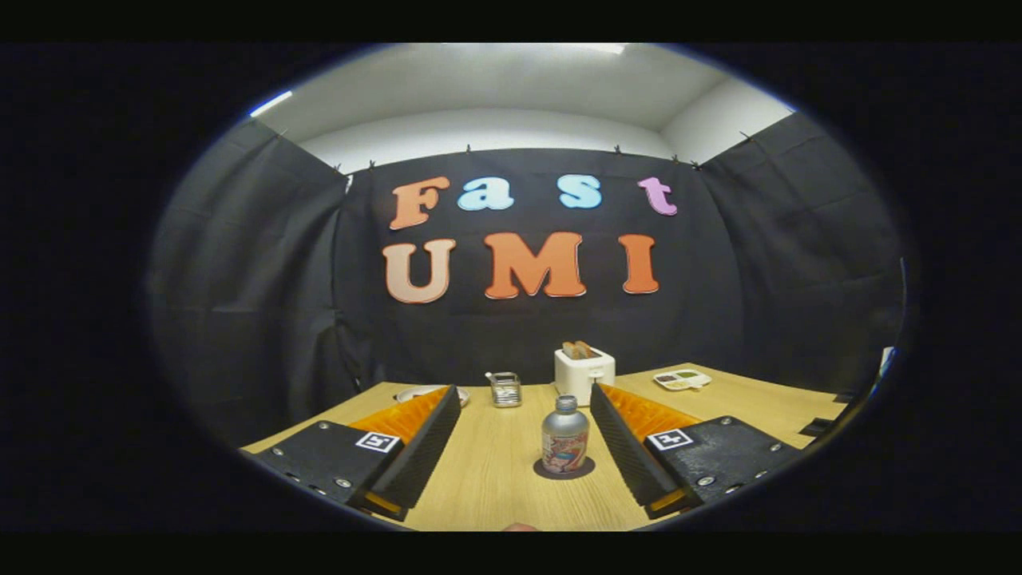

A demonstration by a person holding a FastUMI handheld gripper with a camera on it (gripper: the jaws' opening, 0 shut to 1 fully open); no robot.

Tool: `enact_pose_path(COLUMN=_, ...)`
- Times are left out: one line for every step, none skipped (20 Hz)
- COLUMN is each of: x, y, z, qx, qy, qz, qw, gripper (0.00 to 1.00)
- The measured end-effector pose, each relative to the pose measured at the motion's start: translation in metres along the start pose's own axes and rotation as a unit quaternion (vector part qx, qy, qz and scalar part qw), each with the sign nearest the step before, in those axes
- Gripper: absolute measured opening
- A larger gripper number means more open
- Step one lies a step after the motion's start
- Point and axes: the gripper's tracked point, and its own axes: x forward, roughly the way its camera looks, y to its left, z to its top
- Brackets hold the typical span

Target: Take the bottle from table, then pour the juice into the cup, finally place the bottle on the coaster

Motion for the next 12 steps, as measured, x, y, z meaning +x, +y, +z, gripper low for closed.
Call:
enact_pose_path(x=-0.009, y=0.005, z=0.008, qx=0.009, qy=-0.006, qz=0.011, qw=1.000, gripper=0.97)
enact_pose_path(x=-0.015, y=0.007, z=0.019, qx=0.014, qy=-0.017, qz=0.016, qw=1.000, gripper=0.97)
enact_pose_path(x=-0.018, y=0.006, z=0.026, qx=0.014, qy=-0.025, qz=0.017, qw=0.999, gripper=0.96)
enact_pose_path(x=-0.022, y=0.005, z=0.029, qx=0.011, qy=-0.027, qz=0.015, qw=0.999, gripper=0.96)
enact_pose_path(x=-0.024, y=0.005, z=0.030, qx=0.007, qy=-0.028, qz=0.012, qw=1.000, gripper=0.96)
enact_pose_path(x=-0.026, y=0.006, z=0.030, qx=-0.001, qy=-0.026, qz=0.010, qw=1.000, gripper=0.96)
enact_pose_path(x=-0.027, y=0.008, z=0.030, qx=-0.011, qy=-0.026, qz=0.009, qw=1.000, gripper=0.96)
enact_pose_path(x=-0.028, y=0.008, z=0.031, qx=-0.024, qy=-0.030, qz=0.002, qw=0.999, gripper=0.96)
enact_pose_path(x=-0.029, y=0.005, z=0.031, qx=-0.037, qy=-0.030, qz=-0.008, qw=0.999, gripper=0.97)
enact_pose_path(x=-0.031, y=0.007, z=0.030, qx=-0.043, qy=-0.031, qz=-0.011, qw=0.999, gripper=0.96)
enact_pose_path(x=-0.031, y=0.014, z=0.028, qx=-0.040, qy=-0.031, qz=-0.007, qw=0.999, gripper=0.97)
enact_pose_path(x=-0.033, y=0.021, z=0.026, qx=-0.032, qy=-0.029, qz=0.001, qw=0.999, gripper=0.97)
